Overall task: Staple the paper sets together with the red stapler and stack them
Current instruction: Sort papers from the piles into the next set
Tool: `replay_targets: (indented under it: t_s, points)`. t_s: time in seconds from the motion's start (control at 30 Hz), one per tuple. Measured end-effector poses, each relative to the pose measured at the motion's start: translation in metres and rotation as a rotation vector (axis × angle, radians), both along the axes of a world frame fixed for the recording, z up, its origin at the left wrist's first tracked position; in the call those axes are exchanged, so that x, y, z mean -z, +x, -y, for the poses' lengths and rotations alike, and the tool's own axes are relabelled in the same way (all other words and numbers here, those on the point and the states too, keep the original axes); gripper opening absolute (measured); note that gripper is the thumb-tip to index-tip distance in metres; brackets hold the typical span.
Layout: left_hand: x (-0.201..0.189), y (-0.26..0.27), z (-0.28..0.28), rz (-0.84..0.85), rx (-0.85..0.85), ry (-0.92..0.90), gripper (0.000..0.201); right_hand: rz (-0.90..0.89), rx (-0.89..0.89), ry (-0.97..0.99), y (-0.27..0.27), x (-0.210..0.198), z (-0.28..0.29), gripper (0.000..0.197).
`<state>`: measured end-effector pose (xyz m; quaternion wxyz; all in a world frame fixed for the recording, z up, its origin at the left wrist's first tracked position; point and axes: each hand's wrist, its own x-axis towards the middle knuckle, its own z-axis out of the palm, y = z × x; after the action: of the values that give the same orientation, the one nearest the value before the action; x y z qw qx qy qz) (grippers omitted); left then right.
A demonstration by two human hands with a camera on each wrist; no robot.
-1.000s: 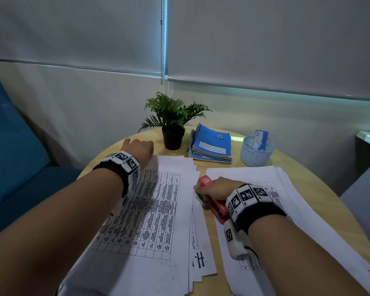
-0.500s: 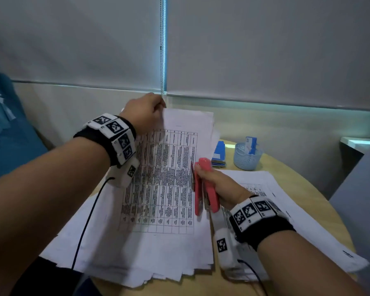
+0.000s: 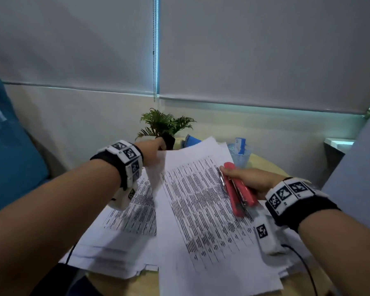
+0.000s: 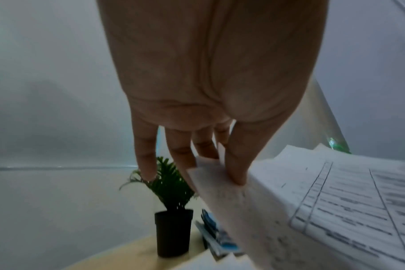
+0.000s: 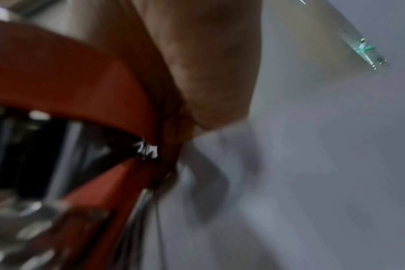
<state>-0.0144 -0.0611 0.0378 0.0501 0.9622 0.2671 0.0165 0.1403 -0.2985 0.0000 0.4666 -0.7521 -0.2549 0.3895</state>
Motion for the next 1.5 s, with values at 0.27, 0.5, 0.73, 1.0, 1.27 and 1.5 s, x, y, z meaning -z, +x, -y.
replay_targets:
  t_s: [0.27,0.5,0.73,1.0,1.27,1.5]
  points:
    - [0.056,0.026,0.011,-0.191,0.069,-0.022,0.043,0.550,-0.070,-0.588,0.000,0.018,-0.011,0.080]
    - [0.079,0.017,0.013,-0.324,0.152,-0.005,0.046,0.631,-0.260,-0.689,-0.023,0.038,-0.049,0.062]
    - [0.091,0.008,0.006,-0.284,0.127,-0.161,0.042,0.769,-0.393,-0.675,-0.054,0.036,-0.091,0.047]
    - [0.096,0.006,0.002,-0.265,0.127,-0.208,0.043,0.819,-0.388,-0.708,-0.056,0.057,-0.120,0.032]
    - [0.100,0.008,-0.002,-0.298,0.187,-0.143,0.045,0.755,-0.313,-0.729,-0.059,0.068,-0.120,0.045]
    - [0.101,0.009,-0.002,-0.346,0.225,-0.096,0.046,0.688,-0.266,-0.737,-0.059,0.068,-0.129,0.058]
